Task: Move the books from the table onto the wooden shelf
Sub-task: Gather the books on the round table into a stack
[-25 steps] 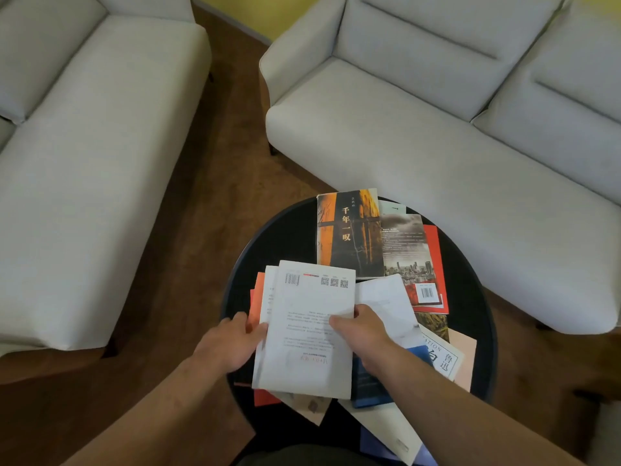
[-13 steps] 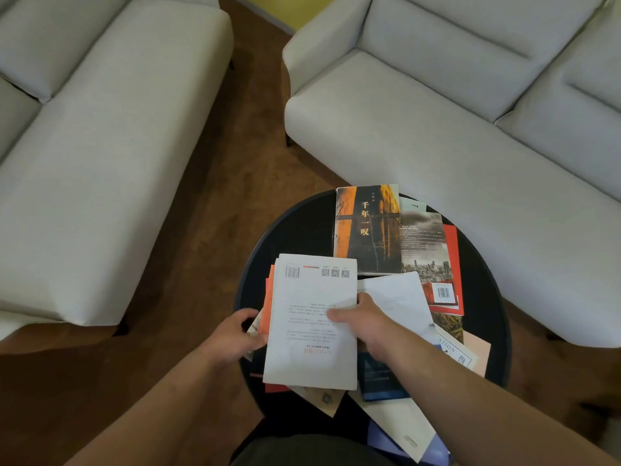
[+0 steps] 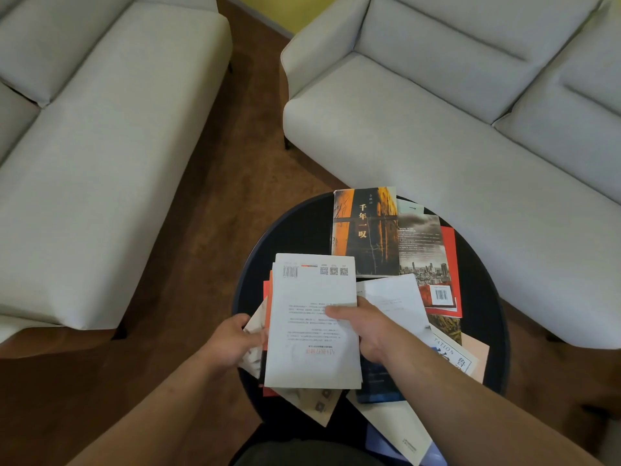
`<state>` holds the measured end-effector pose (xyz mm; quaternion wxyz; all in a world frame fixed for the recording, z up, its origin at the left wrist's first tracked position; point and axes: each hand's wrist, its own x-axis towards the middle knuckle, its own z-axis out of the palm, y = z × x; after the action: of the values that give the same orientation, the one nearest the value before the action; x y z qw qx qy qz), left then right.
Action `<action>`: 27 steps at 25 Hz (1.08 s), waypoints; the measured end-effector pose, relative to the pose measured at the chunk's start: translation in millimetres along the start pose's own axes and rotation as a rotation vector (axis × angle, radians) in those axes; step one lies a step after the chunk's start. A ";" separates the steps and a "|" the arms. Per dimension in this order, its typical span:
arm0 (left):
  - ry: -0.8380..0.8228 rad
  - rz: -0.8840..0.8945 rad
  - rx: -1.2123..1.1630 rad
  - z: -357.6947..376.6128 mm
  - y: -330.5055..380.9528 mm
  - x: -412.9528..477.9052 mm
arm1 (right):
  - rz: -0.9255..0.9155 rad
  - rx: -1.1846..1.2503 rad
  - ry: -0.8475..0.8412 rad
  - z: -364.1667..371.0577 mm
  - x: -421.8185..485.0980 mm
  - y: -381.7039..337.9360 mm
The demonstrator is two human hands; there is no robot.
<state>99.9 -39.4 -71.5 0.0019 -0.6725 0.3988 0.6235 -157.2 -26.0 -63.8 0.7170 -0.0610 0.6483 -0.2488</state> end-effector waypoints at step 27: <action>-0.044 0.034 -0.462 22.5 36.4 -0.1 | -0.030 -0.316 -0.034 15.7 13.0 -5.7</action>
<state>61.4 -52.9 -58.4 -0.1541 -0.6344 0.2568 0.7126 -143.3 -40.3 -70.8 0.7055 -0.1868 0.6662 -0.1534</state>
